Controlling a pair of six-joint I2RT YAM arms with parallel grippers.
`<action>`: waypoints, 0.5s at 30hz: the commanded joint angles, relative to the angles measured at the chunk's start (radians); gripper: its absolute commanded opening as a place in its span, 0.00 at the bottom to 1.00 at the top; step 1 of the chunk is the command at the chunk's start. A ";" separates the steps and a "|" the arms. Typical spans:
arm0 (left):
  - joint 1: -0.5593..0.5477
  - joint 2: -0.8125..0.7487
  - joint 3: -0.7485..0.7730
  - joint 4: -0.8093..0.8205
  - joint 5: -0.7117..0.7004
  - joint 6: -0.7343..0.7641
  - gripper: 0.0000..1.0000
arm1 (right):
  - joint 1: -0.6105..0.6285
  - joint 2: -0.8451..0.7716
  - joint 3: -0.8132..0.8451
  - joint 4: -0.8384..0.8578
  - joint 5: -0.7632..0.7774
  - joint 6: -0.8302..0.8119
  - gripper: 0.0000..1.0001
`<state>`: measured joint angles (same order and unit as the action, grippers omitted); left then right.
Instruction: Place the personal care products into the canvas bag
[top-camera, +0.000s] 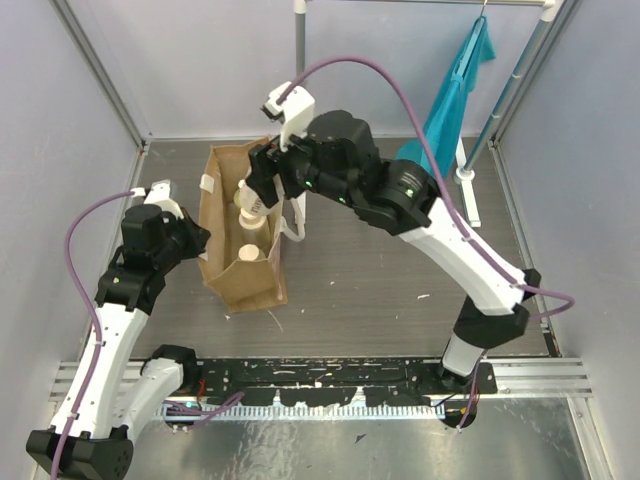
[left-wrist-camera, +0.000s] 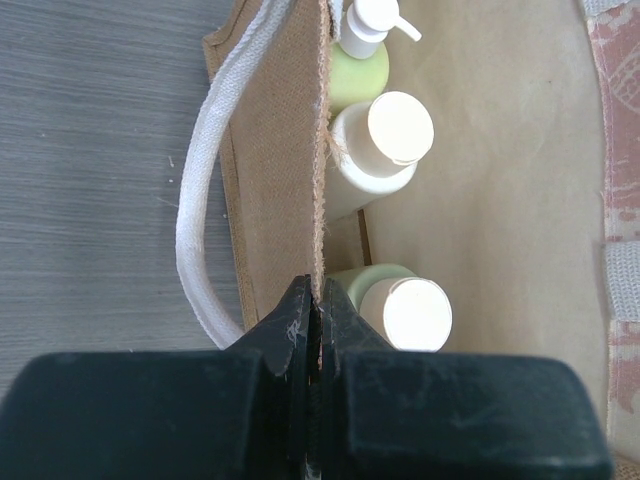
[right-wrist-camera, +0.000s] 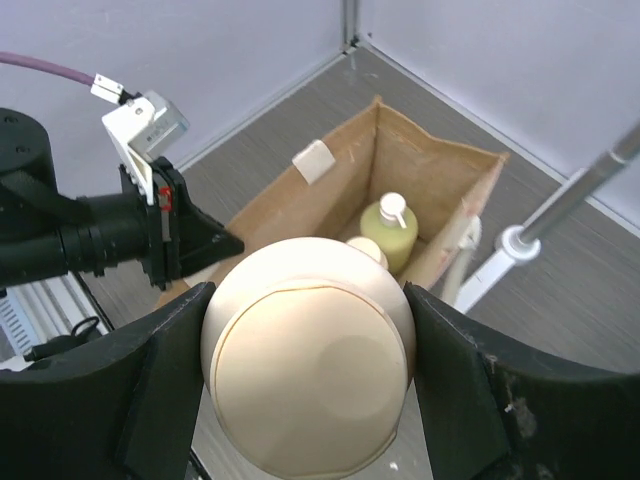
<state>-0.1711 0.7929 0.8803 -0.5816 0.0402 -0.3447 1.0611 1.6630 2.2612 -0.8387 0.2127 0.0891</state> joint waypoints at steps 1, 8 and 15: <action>0.000 -0.017 -0.009 -0.004 0.043 -0.012 0.00 | -0.031 0.078 0.083 0.180 -0.165 -0.048 0.01; -0.001 -0.035 -0.013 -0.012 0.043 -0.017 0.00 | -0.049 0.119 -0.071 0.371 -0.294 -0.035 0.01; -0.001 -0.054 -0.008 -0.035 0.036 -0.013 0.00 | -0.050 0.141 -0.203 0.509 -0.383 -0.015 0.01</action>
<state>-0.1711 0.7712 0.8803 -0.5892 0.0544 -0.3527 1.0111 1.8599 2.0678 -0.6304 -0.0799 0.0586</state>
